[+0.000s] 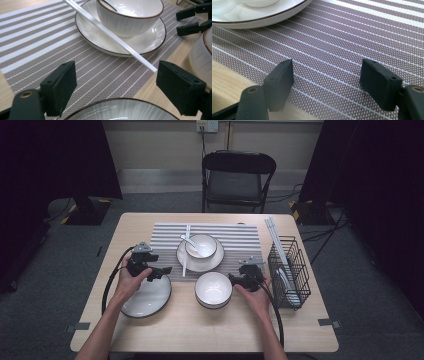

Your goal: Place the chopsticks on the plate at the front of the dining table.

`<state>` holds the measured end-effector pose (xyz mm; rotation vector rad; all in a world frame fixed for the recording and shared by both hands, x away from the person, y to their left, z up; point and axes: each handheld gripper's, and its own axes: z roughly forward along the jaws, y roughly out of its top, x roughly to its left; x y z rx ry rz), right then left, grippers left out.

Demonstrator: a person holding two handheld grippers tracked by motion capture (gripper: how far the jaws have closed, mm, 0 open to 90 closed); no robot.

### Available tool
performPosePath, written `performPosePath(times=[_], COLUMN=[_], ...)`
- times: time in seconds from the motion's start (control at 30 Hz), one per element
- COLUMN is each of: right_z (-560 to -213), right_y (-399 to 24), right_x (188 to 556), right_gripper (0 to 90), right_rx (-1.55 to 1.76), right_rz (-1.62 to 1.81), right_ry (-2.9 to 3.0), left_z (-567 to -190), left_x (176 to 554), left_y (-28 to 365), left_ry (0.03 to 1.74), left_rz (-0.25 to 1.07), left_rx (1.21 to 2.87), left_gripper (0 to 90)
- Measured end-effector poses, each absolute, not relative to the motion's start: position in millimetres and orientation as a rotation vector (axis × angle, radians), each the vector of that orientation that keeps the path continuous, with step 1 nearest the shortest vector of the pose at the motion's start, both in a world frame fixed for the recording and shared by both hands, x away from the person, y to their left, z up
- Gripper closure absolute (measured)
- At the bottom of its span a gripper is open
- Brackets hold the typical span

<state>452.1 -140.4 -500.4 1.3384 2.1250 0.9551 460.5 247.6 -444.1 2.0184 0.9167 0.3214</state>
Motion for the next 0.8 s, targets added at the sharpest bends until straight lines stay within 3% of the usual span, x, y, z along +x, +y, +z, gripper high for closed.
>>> performPosePath(times=[0.8], right_z=[-500], right_y=[-140], right_x=[452], right_gripper=[26.7], right_rx=[1.341], right_rz=[0.954], right_ry=[2.125], left_z=[-428], left_x=[448], left_y=[291], left_ry=[0.98], left_rz=[0.405], left_rx=[1.953], left_gripper=[16.2])
